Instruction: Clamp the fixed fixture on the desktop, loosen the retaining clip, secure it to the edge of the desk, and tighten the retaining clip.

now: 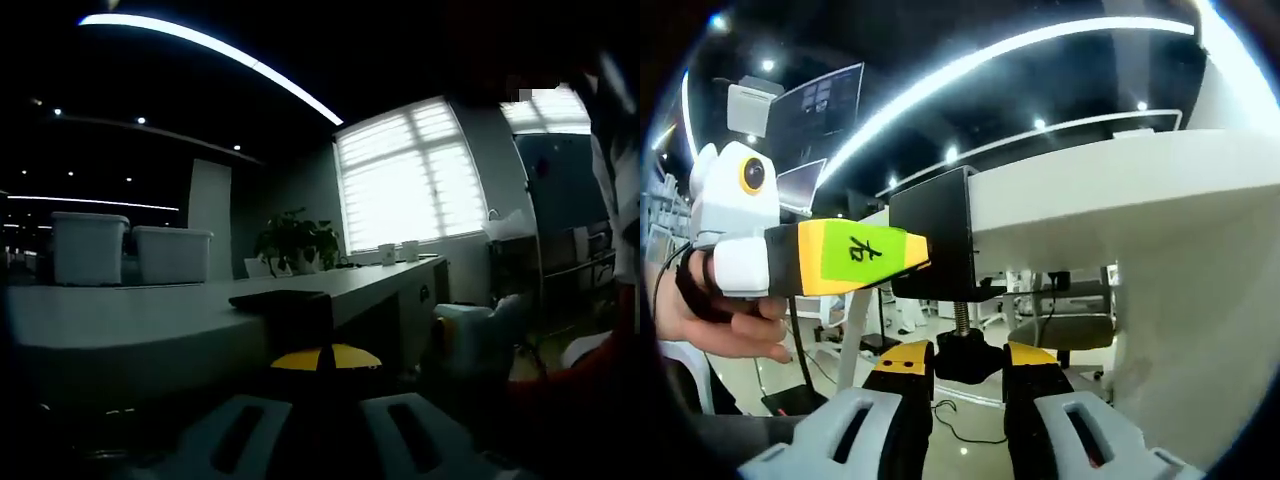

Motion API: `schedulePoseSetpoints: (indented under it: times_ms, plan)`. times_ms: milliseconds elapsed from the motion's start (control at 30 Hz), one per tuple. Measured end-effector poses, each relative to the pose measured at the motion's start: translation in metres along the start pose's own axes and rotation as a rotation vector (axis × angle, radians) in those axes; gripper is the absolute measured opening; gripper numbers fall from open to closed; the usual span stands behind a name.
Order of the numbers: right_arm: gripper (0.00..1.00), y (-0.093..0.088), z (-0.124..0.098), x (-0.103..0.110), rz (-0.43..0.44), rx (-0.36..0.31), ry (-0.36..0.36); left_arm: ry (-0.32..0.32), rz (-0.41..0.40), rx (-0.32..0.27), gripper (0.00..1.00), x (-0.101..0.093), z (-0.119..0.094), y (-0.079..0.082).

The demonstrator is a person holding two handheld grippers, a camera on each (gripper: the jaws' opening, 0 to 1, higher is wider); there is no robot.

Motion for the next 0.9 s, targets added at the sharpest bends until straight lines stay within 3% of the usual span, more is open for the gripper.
schedulePoseSetpoints:
  times_ms: [100, 300, 467, 600, 900]
  plan:
    - [0.26, 0.001, -0.003, -0.001, -0.013, -0.008, -0.036, 0.0, -0.003, -0.002, 0.01, 0.0, 0.0, 0.0]
    - [0.35, -0.004, -0.021, -0.002, 0.076, -0.047, -0.219, -0.005, 0.034, 0.007, 0.01, -0.001, 0.0, 0.0]
    - [0.36, -0.005, -0.021, 0.012, 0.033, -0.026, -0.275, -0.007, 0.005, 0.0, 0.01, 0.001, -0.001, 0.001]
    - [0.38, -0.003, -0.024, 0.014, 0.029, -0.028, -0.372, -0.007, 0.007, -0.001, 0.01, 0.001, -0.001, 0.001]
    - [0.38, 0.006, -0.01, 0.008, -0.023, -0.022, -0.439, -0.005, 0.005, -0.005, 0.01, 0.0, -0.001, 0.001]
Point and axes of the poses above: the point that each gripper's makers call its tool centre point, and the gripper's own axes: z roughly forward along the fingers, x roughly to its left, y roughly out of its top, the point moved 1 cm from there along -z, roughly backward along the fingers, and after that the axes turned 11 degrees about y, right-handed, at the moved point
